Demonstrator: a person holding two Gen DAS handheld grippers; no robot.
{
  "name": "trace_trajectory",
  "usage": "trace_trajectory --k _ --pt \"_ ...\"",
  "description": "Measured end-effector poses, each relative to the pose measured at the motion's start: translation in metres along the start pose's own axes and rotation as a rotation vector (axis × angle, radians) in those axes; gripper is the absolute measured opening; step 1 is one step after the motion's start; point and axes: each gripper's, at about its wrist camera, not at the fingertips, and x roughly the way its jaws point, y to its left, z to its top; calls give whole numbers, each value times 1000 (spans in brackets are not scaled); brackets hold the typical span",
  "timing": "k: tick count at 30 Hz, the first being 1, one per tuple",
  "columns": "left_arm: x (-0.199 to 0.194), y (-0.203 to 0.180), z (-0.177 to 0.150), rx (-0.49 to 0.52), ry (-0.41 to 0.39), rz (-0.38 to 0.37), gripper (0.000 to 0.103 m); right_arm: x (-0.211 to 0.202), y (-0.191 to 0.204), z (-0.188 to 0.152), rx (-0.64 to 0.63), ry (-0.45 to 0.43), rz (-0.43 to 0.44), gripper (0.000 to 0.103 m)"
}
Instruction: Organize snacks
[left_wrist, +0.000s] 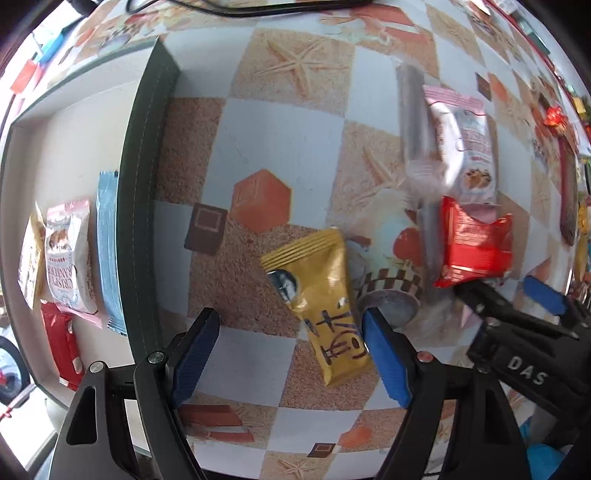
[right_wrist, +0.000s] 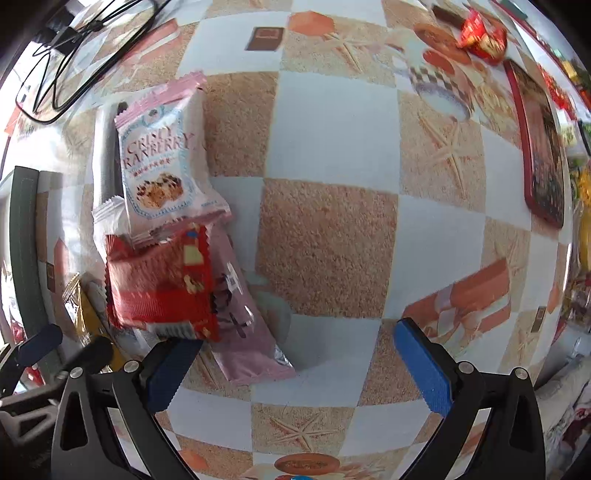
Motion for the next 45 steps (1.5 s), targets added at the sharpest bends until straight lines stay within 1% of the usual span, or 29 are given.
trace_trajectory --k 2,3,4,5,6,7,8,10,12,13,15,16,17,21,23,24,25,26,27,28,30,33,35,37,40,41,42,43,45 --pt "2 1 -2 -1 -16 22 84 -1 6 8 -28 -12 -14 103" --pt "4 0 -2 7 -20 25 87 -1 7 9 -33 -15 -12 99" --pt "4 0 0 24 -21 34 87 -3 7 11 -31 -18 16 94" --pt "4 -4 1 42 -26 39 88 -4 8 12 -31 -20 19 91" --pt "3 -8 2 63 -27 43 87 -7 11 11 -40 -25 21 84" --pt "2 -12 2 86 -31 49 87 -9 14 11 -48 -29 21 73" --pt "1 -14 1 109 -37 53 84 -12 17 11 -62 -34 21 67" --pt "-2 -18 -3 153 -53 55 78 -17 19 8 -74 -37 23 37" --pt "-1 -28 -6 195 -67 57 63 -20 13 4 -55 -30 41 28" --pt "-3 -29 -9 218 -74 55 58 -19 8 1 -36 -24 57 28" --pt "-6 -30 -14 264 -77 47 33 -18 -6 -9 4 -17 75 28" --pt "-8 -29 -16 280 -73 43 28 -17 -12 -13 14 -14 77 28" --pt "-8 -29 -18 295 -68 38 26 -16 -20 -21 27 -9 80 28" --pt "-5 -37 -45 338 -34 -15 25 -10 -52 -53 83 18 98 28" --pt "-2 -38 -62 353 -26 -13 26 -7 -68 -69 129 35 138 28" --pt "-2 -35 -66 350 -27 -11 28 -6 -75 -75 153 40 158 29" --pt "-3 -32 -69 346 -26 -8 32 -5 -82 -81 183 50 167 36" --pt "-2 -30 -71 341 -24 -7 43 -4 -89 -85 211 56 162 45" --pt "-1 -27 -72 337 -24 -7 56 -5 -95 -88 235 52 149 69" --pt "-2 -23 -73 331 -29 1 60 -6 -98 -89 246 44 143 79" --pt "-1 -9 -68 326 -45 13 66 -9 -99 -87 259 33 135 79" --pt "0 -4 -65 329 -39 18 71 -9 -97 -79 247 39 105 79" --pt "5 -6 -60 358 -19 31 73 -5 -92 -64 246 59 74 79" --pt "6 -13 -58 401 -18 51 78 1 -88 -57 250 76 62 79" --pt "11 -23 -68 453 -11 84 83 7 -77 -46 225 79 54 93" --pt "14 -27 -71 474 -12 97 87 9 -73 -43 212 87 55 95" --pt "19 -30 -74 495 -8 110 92 11 -72 -44 203 99 57 103" --pt "22 -36 -79 506 -6 118 94 15 -68 -41 188 112 57 103" --pt "27 -43 -86 515 16 124 103 13 -65 -37 186 99 57 103"
